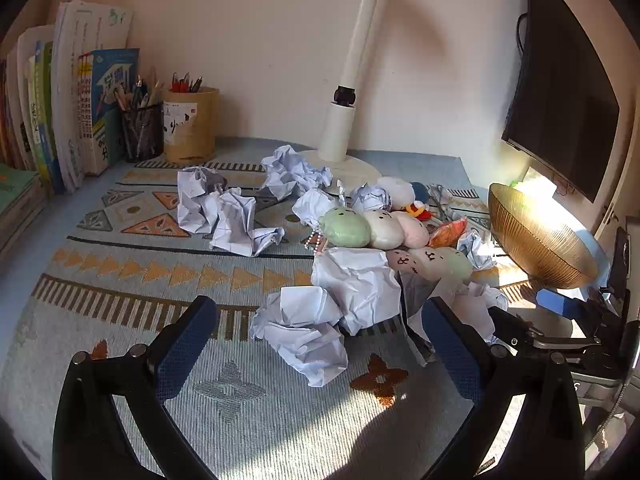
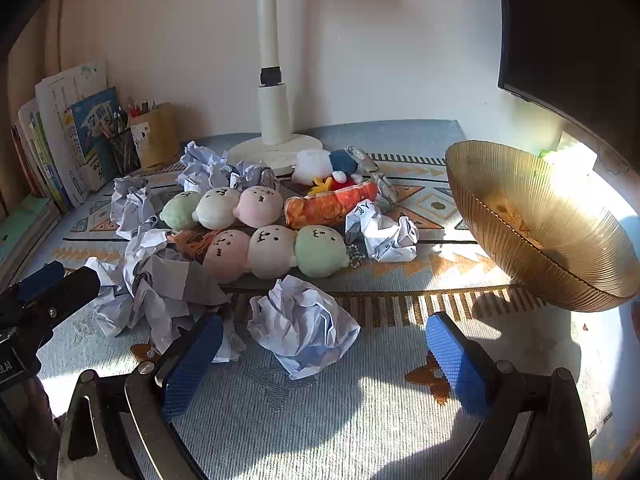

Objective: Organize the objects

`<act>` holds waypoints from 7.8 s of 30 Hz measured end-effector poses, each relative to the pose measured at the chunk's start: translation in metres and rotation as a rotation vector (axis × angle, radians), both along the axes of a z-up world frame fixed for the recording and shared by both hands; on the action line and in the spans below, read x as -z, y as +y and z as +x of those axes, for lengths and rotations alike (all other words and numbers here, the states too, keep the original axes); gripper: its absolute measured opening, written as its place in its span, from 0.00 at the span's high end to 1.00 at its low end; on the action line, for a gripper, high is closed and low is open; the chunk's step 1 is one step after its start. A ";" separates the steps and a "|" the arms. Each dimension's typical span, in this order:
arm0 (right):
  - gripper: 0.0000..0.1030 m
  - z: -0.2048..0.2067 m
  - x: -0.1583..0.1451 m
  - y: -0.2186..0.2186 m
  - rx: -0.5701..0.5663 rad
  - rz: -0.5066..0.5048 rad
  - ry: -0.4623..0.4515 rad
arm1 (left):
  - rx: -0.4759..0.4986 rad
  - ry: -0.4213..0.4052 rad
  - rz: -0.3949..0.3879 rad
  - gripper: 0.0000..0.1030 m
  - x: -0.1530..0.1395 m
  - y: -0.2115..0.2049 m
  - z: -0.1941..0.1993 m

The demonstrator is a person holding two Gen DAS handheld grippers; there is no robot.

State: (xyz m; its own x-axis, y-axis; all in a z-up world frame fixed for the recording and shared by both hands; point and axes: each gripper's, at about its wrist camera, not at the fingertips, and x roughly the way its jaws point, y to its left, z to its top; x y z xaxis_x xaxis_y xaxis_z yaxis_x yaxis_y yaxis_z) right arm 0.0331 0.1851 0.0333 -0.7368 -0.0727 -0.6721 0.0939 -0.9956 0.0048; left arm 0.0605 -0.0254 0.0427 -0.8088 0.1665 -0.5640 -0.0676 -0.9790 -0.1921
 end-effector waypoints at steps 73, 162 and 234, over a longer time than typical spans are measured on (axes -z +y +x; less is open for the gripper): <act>0.12 0.039 -0.020 -0.015 -0.068 0.043 0.193 | 0.008 -0.051 0.167 0.01 0.002 -0.028 0.003; 0.13 0.004 -0.007 0.003 -0.112 -0.053 0.046 | -0.061 0.006 0.090 0.01 0.003 -0.010 0.001; 0.27 -0.010 0.006 0.038 -0.138 -0.138 -0.092 | 0.181 -0.141 0.052 0.47 0.015 0.069 -0.016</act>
